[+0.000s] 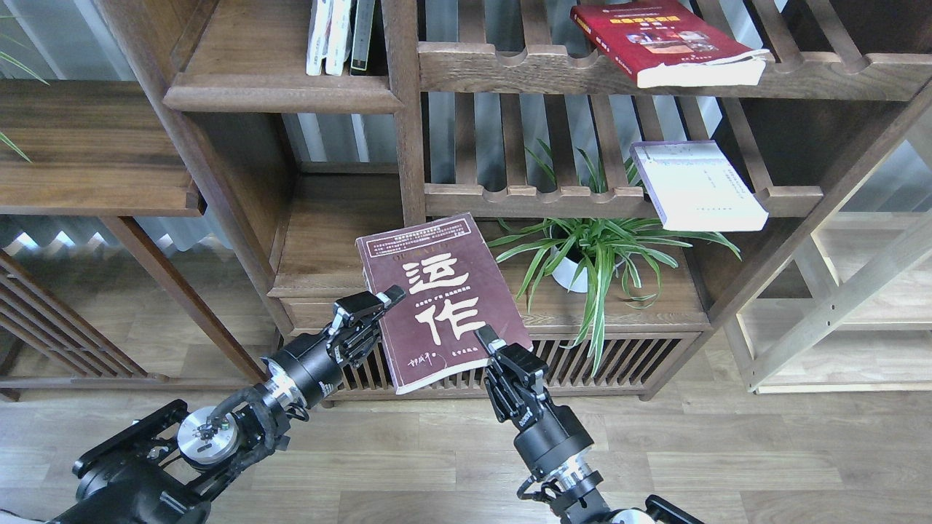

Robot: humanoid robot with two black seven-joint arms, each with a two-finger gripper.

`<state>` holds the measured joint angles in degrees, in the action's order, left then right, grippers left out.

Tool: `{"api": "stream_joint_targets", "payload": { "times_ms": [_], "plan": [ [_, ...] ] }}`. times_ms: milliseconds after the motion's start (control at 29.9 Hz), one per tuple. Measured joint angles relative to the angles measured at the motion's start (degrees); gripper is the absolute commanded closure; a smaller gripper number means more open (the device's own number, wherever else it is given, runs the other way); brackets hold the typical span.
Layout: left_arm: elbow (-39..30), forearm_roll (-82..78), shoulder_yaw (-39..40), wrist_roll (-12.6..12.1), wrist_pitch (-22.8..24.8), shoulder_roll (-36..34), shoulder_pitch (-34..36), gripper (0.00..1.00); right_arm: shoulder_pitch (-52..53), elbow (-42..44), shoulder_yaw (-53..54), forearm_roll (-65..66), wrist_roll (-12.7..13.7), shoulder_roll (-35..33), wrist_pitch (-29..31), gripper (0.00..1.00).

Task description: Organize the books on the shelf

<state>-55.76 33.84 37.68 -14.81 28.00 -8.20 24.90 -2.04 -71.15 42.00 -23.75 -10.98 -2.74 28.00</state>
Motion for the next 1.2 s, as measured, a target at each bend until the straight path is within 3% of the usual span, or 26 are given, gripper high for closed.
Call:
{"api": "stream_joint_targets", "payload": {
  "times_ms": [67, 267, 368, 635, 735, 869, 1203],
  "plan": [
    [0.00, -0.02, -0.09, 0.00, 0.00, 0.04, -0.10, 0.96, 0.00, 0.00, -0.07, 0.00, 0.00, 0.01, 0.00, 0.87],
    [-0.32, -0.40, -0.57, -0.01, 0.00, 0.34, 0.06, 0.96, -0.01, 0.00, -0.01, -0.04, 0.03, 0.26, 0.00, 0.40],
    [-0.38, -0.56, 0.41, 0.14, 0.00, -0.22, 0.23, 0.96, 0.07, 0.00, 0.50, -0.06, 0.06, 0.69, 0.00, 0.23],
    [-0.24, -1.20, 3.20, 0.61, 0.00, -2.68, 0.06, 0.95, 0.98, -0.05, 2.23, -0.10, 0.09, 2.09, 0.00, 0.13],
    [-0.26, -1.82, 3.84, 0.70, 0.00, -3.88, -0.02, 1.00, 1.41, 0.36, 4.12, -0.21, 0.02, 2.21, 0.00, 0.08],
    [-1.02, -4.52, 4.20, 0.72, 0.00, -4.99, 0.03, 1.00, 1.59, 1.64, 7.87, -0.28, -0.08, 2.22, 0.00, 0.07],
    [-14.31, -23.62, 17.62, 0.33, 0.00, -12.34, -1.16, 1.00, 3.07, 2.78, 14.47, -0.39, -0.17, 2.52, 0.00, 0.05]
  ]
}}
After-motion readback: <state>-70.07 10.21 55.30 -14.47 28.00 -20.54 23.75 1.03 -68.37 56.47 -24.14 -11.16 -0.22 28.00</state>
